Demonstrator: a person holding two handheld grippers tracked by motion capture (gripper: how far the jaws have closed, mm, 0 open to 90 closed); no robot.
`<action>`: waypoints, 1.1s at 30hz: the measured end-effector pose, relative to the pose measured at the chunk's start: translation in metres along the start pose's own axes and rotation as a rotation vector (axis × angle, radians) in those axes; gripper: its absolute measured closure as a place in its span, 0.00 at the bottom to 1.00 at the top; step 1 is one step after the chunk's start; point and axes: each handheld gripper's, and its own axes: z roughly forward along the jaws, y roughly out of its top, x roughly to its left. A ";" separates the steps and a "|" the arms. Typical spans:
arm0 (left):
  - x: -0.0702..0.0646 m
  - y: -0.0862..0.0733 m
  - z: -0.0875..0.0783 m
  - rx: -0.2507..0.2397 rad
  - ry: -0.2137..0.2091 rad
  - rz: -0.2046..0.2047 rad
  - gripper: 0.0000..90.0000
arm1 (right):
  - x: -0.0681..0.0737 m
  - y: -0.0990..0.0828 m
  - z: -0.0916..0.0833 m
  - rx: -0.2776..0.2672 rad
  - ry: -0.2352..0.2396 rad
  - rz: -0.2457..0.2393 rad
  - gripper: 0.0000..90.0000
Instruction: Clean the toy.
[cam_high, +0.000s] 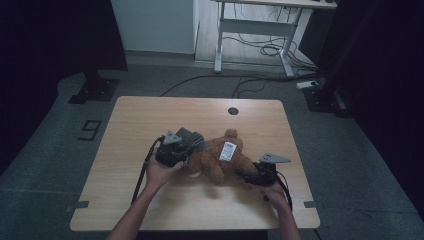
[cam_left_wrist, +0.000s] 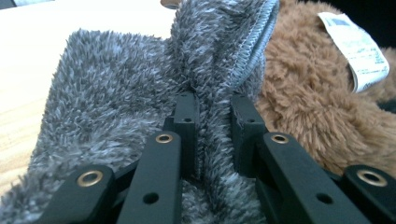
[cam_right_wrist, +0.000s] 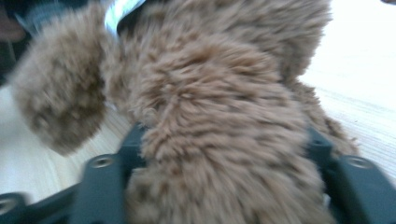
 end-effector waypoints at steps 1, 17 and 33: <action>0.000 -0.002 -0.001 -0.004 -0.004 0.001 0.84 | -0.001 0.001 -0.005 -0.009 -0.008 0.013 0.31; -0.019 -0.047 -0.029 -0.041 -0.028 0.050 0.84 | 0.029 0.008 0.008 0.085 0.070 -0.086 0.36; -0.012 -0.020 -0.006 0.007 -0.034 0.020 0.84 | 0.016 -0.003 0.032 0.120 -0.082 0.000 0.59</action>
